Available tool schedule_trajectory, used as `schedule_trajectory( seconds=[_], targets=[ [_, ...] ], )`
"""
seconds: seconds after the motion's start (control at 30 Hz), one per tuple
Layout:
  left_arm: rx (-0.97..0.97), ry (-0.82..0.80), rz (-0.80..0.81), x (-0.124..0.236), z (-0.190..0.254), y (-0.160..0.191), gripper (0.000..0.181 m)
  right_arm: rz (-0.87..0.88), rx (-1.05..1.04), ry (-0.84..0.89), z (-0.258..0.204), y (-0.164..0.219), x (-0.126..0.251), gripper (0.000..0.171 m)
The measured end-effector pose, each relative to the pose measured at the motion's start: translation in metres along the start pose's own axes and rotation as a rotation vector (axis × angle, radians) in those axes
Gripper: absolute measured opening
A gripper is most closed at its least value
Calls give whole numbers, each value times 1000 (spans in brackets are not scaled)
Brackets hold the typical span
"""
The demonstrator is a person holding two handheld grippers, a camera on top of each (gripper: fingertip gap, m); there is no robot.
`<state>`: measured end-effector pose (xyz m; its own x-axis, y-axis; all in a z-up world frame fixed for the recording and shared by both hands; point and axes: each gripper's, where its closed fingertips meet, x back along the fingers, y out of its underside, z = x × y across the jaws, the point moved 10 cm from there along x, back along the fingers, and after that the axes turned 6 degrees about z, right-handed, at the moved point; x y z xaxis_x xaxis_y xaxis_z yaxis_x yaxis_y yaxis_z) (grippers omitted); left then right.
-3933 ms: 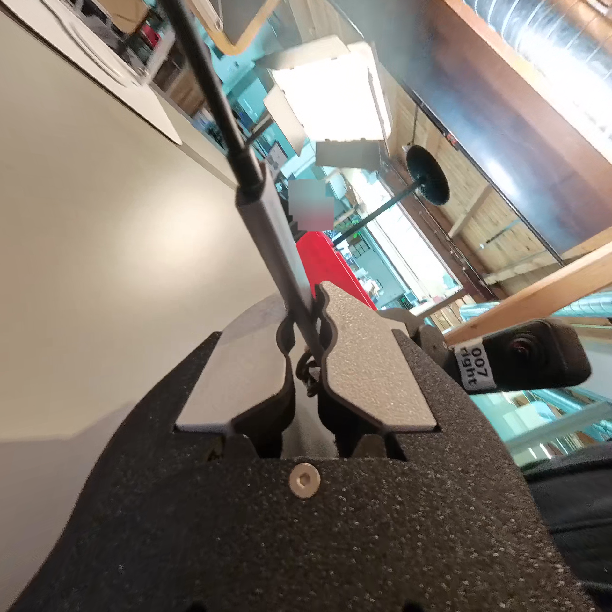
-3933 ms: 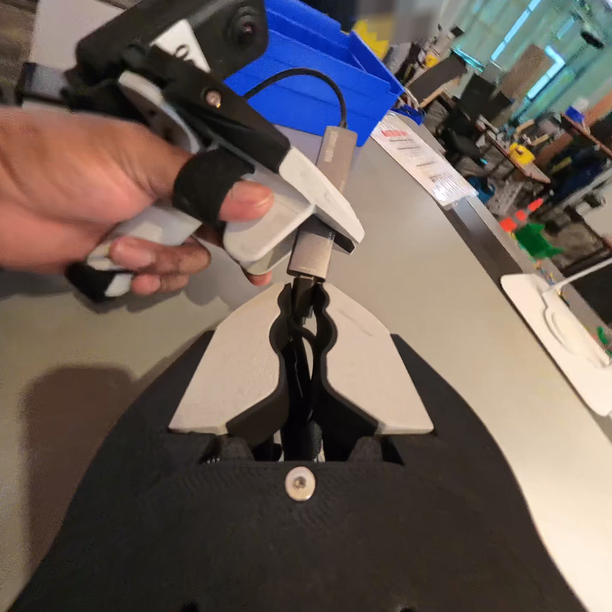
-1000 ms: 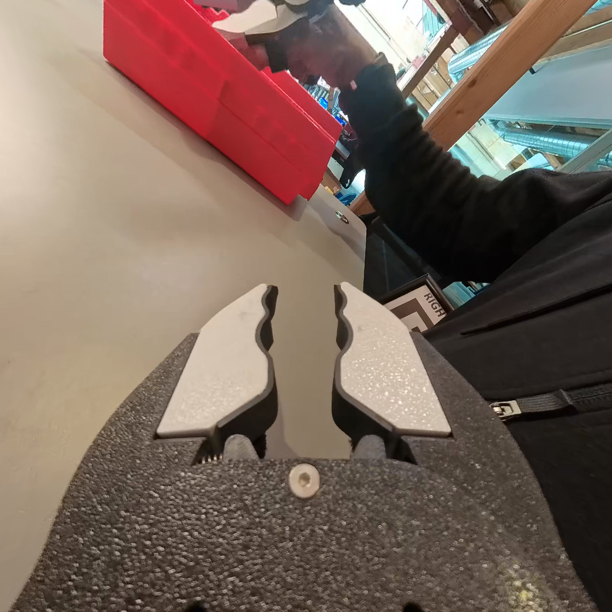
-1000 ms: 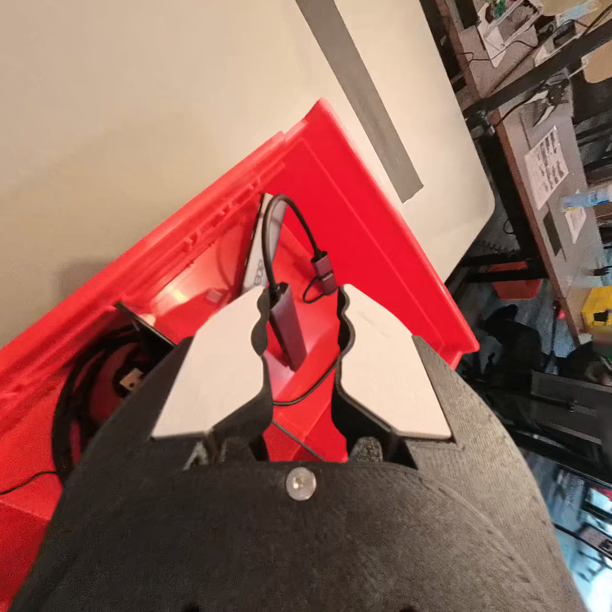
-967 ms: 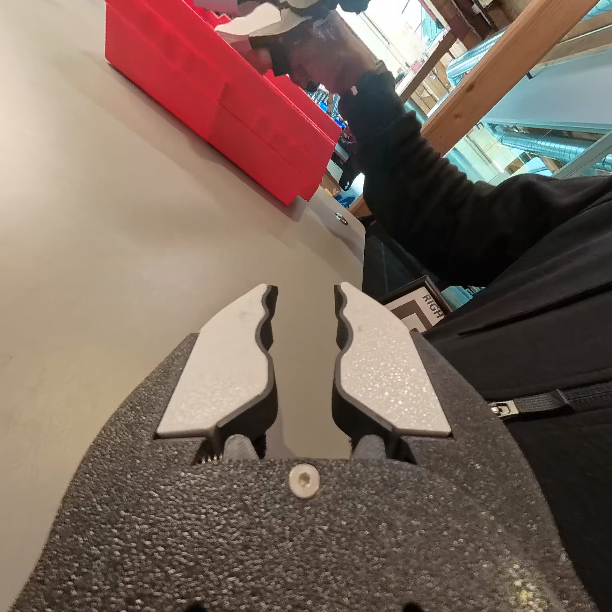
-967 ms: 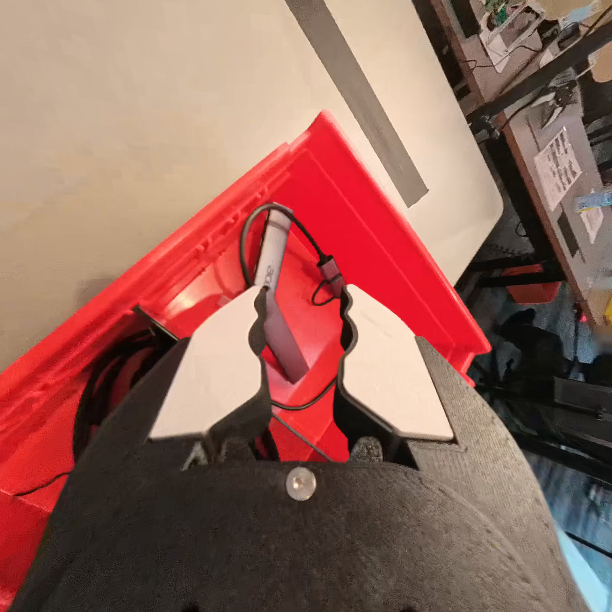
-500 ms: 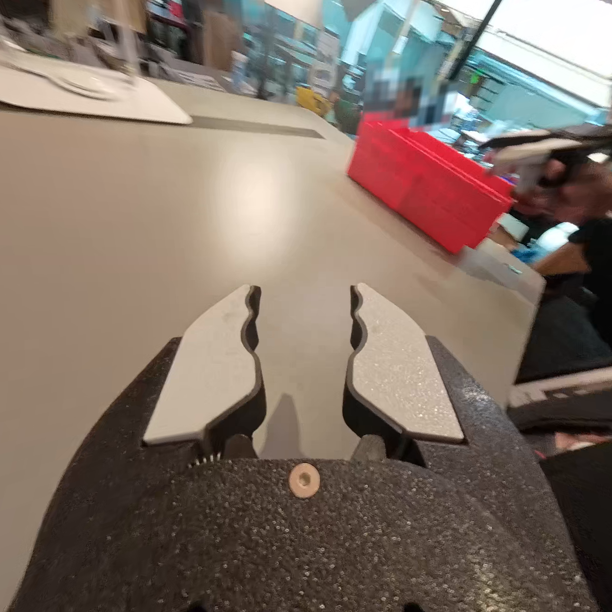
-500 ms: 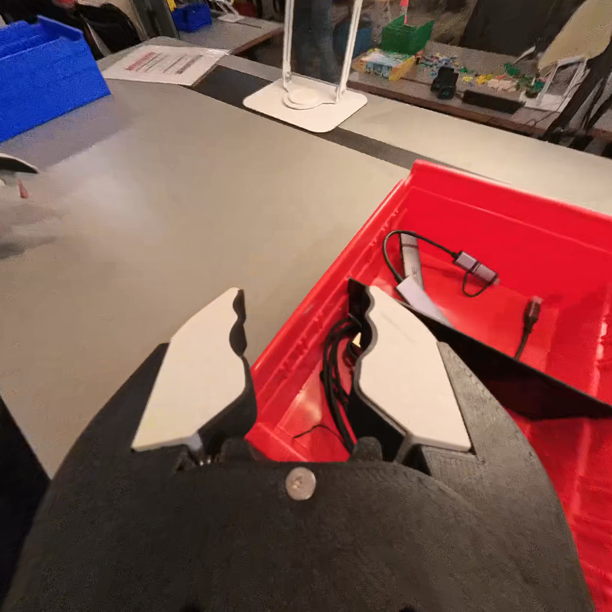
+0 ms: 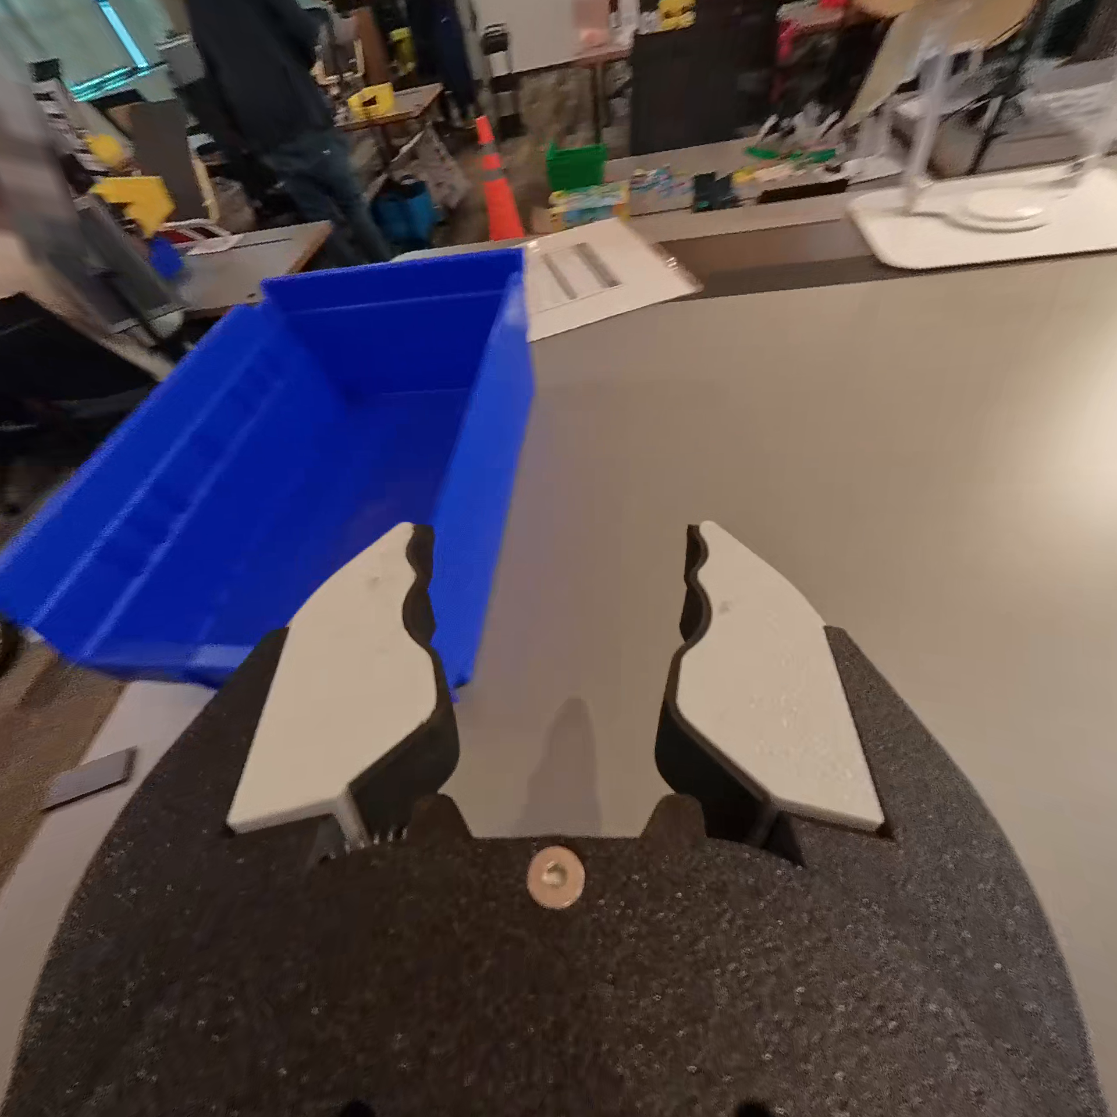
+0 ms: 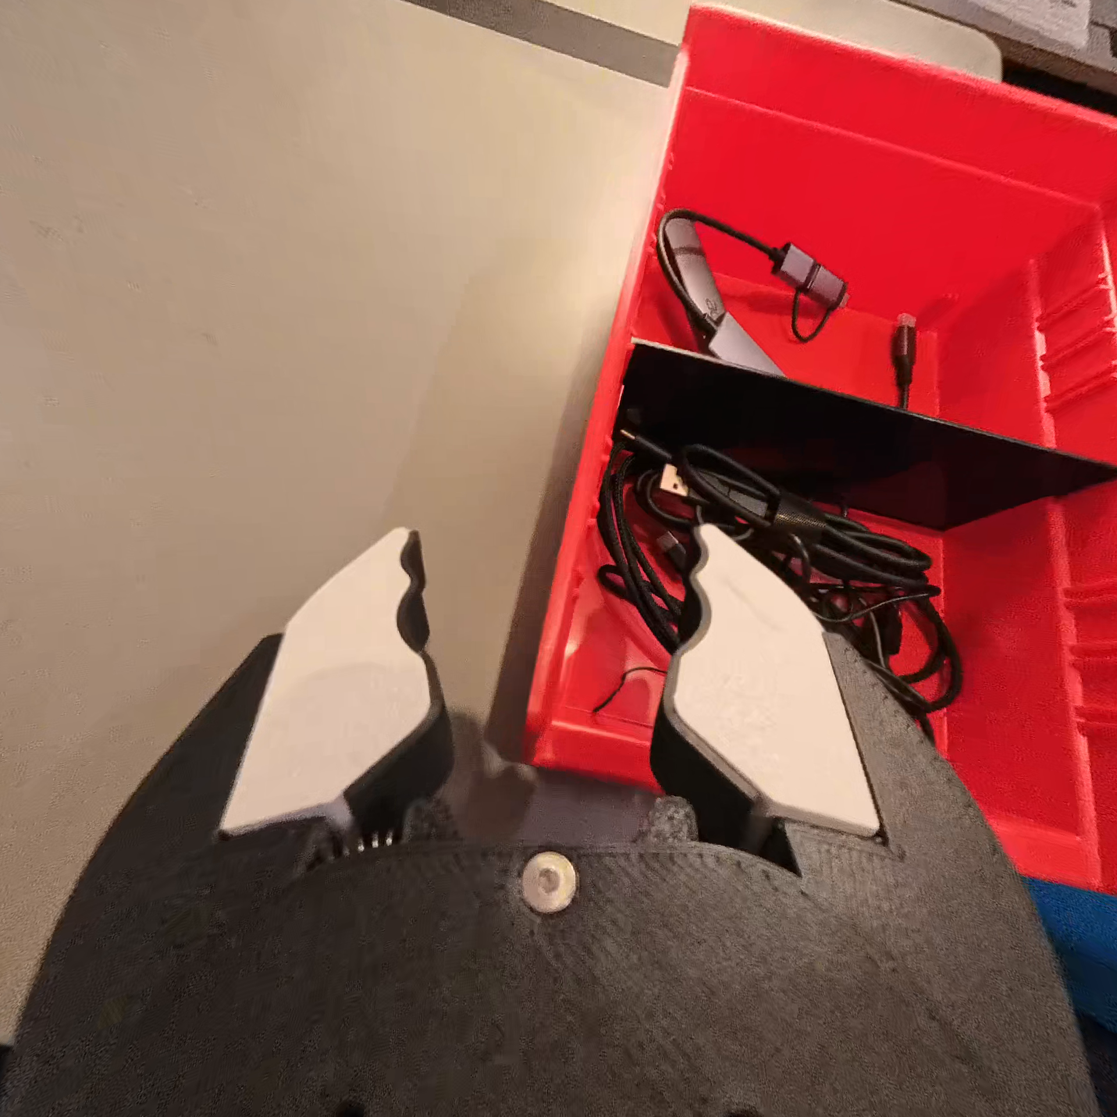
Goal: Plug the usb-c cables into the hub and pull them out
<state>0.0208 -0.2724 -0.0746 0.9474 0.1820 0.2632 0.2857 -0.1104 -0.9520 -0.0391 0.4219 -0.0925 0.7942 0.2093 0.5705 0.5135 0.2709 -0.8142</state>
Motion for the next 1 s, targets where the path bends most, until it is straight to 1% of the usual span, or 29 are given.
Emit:
schedule_trajectory(
  seconds=[0.07,0.17,0.23,0.3,0.43,0.47,0.5,0.53,0.63,0.83,0.9,1.0],
  targets=[
    [-14,-56,-46,-3,-21,6,83,-41,1,55,-3,0,-7,74],
    [4,-44,-115,-18,-39,18,82,-124,11,163,-8,-1,-19,50],
    [-2,-27,-154,-29,-44,26,77,-154,16,218,-14,-1,-28,24],
    [-32,-12,-182,-40,-46,32,65,-154,20,304,-17,-3,-32,10],
    [-110,-17,-193,-58,-48,41,42,-134,-32,320,-27,-6,-37,9],
    [-125,-15,-192,-60,-49,42,31,-124,-44,309,-32,-6,-37,8],
    [-135,-5,-186,-62,-50,43,15,-116,-54,293,-37,-7,-36,7],
    [-136,33,-175,-63,-50,43,7,-110,-59,285,-43,-6,-35,7],
    [-143,94,-150,-62,-50,43,6,-96,-22,286,-66,-5,-30,7],
    [-208,286,-106,-48,-38,45,8,-24,-26,200,-117,-6,-28,6],
    [-230,364,-92,-41,-33,46,8,5,-12,162,-136,-10,-32,6],
    [-267,528,-85,-30,-25,46,10,48,13,95,-165,-19,-43,6]
  ],
)
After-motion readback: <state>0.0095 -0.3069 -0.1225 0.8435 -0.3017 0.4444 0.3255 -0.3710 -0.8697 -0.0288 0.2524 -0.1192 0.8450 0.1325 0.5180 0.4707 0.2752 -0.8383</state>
